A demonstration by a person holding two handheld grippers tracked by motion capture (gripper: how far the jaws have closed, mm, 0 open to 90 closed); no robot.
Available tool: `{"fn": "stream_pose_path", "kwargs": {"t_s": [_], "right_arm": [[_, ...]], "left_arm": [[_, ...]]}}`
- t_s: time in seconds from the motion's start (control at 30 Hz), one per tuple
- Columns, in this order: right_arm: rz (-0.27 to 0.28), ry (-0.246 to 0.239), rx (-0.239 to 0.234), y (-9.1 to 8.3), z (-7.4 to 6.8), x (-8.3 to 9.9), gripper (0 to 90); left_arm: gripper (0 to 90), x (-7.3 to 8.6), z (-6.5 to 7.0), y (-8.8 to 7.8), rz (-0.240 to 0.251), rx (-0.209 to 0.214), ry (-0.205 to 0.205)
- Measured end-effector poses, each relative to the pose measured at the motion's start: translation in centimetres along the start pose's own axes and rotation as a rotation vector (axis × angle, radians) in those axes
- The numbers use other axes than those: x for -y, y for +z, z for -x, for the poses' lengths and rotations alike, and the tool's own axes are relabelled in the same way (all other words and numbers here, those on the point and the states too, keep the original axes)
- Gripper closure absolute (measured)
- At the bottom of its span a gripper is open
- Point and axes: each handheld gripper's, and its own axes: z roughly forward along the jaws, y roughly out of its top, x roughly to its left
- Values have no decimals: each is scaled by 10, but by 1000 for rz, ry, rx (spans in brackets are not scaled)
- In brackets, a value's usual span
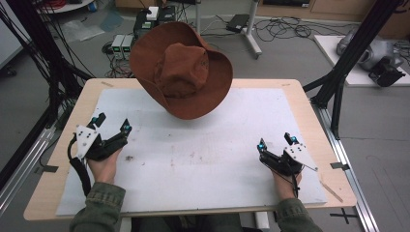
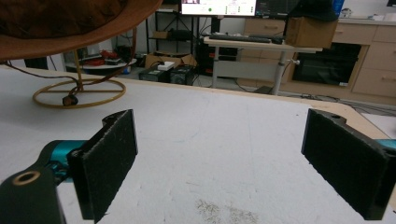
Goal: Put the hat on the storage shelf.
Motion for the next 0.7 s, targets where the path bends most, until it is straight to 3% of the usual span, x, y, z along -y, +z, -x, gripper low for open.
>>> {"fn": "stream_pose_path", "kwargs": {"t_s": [0.07,0.13,0.43,0.7], "right_arm": [[6,-1,10,0,0,0,98],[4,9,14,0,0,0,98],[-1,18,28,0,0,1,98],[-11,23,34,0,-1,2,98]], "left_arm": [[182,7,-2,-8,-11,-22,-6],[187,13,-5,-16,-25,-31,-42],[199,25,-16,-38,-59,-88,-20],[198,30,-21,-47,-73,-94,-20]]}}
